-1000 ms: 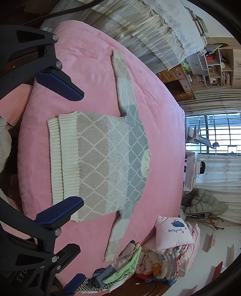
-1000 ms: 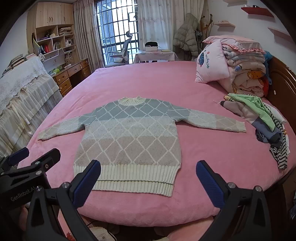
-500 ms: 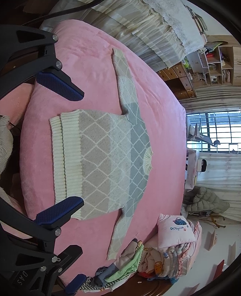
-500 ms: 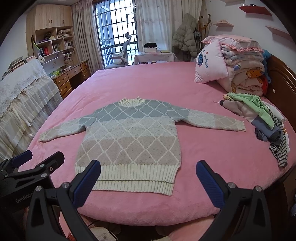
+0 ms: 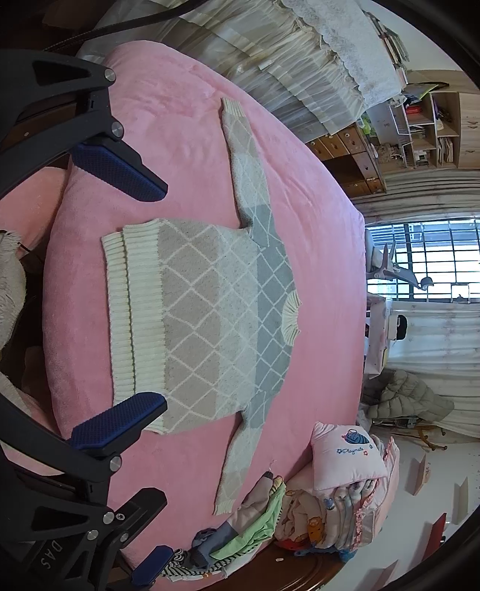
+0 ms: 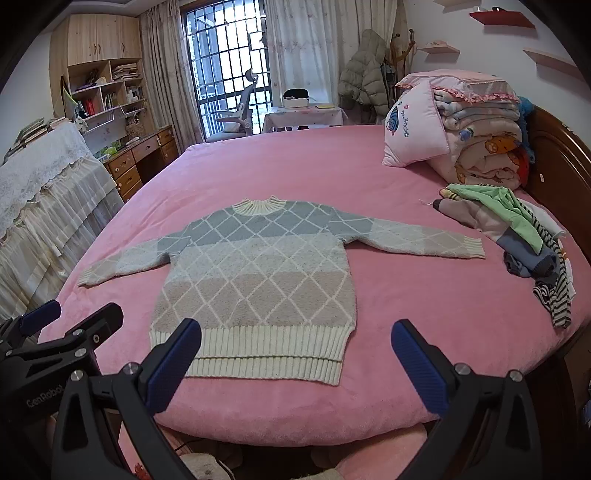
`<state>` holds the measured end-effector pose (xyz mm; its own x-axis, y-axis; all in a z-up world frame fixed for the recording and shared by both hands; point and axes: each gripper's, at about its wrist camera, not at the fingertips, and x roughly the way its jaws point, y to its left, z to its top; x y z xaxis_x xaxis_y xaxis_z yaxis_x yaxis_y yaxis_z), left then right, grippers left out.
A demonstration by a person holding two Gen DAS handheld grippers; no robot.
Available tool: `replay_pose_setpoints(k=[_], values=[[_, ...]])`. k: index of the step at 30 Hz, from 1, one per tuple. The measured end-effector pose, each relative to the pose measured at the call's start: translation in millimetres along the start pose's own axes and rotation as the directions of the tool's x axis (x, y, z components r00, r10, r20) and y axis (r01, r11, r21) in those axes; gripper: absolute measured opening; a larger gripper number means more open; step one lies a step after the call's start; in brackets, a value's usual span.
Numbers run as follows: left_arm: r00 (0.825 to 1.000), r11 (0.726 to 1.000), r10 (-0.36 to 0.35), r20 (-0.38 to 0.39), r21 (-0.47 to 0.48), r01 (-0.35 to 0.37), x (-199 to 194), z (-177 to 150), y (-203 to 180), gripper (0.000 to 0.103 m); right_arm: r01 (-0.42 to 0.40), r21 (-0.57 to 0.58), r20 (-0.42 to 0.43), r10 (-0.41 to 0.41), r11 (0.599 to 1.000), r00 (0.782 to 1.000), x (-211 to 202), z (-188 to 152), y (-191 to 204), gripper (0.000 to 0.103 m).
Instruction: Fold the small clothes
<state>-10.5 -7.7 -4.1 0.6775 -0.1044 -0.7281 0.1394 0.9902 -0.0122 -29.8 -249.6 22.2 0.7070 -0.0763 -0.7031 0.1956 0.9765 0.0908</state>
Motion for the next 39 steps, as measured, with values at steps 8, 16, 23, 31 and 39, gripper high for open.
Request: replay_pose_setpoints(k=[8,16,23,31,39], values=[[1.000,1.000,-0.008,-0.026,-0.011,0.008,-0.7,-3.1,1.8,0.102,0.001,-0.003,0.004,-0.001,1.000,1.000,0.1,-0.9,0.6,0.103],[1.000,1.000,-0.009,-0.012,-0.008,0.009,-3.3,-6.2,2.9,0.102,0.000,0.003,0.001,0.000,1.000,1.000,-1.9,-1.6,-1.0,0.103],[1.000,1.000,-0.007,-0.022,-0.010,0.007,-3.4,-6.7,3.5,0.102,0.000,0.004,0.002,0.000,1.000,1.000,-1.8,-1.5,-1.6,0.103],[1.000,1.000,-0.004,-0.019,-0.004,0.004,-3.1,-6.3,2.8,0.103,-0.018,0.017,-0.003,0.018,1.000,1.000,-5.0,-3.2,-8.3,0.103],[1.000,1.000,-0.003,-0.019,-0.003,0.003,-3.0,-6.4,2.9,0.103,-0.024,0.019,-0.003,0.024,1.000,1.000,-1.2,-0.5,-8.1,0.103]])
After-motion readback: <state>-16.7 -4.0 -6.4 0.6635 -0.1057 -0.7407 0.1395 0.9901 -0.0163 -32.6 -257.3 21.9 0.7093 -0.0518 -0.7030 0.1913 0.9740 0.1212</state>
